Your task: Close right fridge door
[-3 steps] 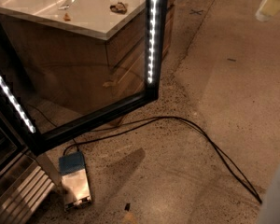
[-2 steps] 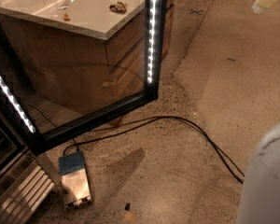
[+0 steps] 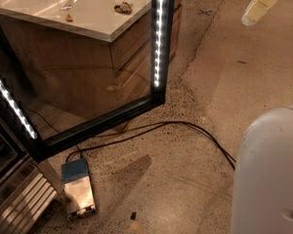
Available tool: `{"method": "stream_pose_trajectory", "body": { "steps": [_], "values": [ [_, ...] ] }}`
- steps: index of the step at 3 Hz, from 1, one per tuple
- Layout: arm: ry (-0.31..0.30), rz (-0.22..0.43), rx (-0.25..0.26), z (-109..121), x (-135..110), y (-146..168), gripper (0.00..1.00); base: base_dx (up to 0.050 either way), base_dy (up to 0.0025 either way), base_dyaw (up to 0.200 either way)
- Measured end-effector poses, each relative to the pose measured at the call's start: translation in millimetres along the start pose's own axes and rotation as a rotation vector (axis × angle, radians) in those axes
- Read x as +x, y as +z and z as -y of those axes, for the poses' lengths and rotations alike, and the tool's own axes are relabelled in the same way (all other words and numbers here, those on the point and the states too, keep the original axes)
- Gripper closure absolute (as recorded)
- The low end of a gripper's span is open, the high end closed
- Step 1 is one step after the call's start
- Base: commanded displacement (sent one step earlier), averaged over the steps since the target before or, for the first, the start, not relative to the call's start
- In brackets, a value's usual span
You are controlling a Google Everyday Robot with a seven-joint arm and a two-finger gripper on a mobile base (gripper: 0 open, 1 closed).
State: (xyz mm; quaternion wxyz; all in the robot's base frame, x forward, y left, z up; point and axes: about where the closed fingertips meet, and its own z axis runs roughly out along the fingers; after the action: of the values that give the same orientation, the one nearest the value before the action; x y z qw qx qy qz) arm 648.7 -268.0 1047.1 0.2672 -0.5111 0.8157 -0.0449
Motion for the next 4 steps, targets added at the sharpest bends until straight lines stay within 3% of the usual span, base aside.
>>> {"method": "stream_pose_trajectory", "body": {
  "steps": [1,2,3,4],
  "values": [
    [0.033,0.039,-0.060,-4.8,-4.3,24.6,0.00,0.000,0.00000,0.000],
    [0.058,0.034,-0.055,-3.8,-3.5,21.6,0.00,0.000,0.00000,0.000],
    [0.097,-0.083,0.028,8.4,-3.5,12.0,0.00,0.000,0.00000,0.000],
    [0.136,-0.312,0.184,32.9,5.8,-0.6,0.00,0.000,0.00000,0.000]
  ]
}}
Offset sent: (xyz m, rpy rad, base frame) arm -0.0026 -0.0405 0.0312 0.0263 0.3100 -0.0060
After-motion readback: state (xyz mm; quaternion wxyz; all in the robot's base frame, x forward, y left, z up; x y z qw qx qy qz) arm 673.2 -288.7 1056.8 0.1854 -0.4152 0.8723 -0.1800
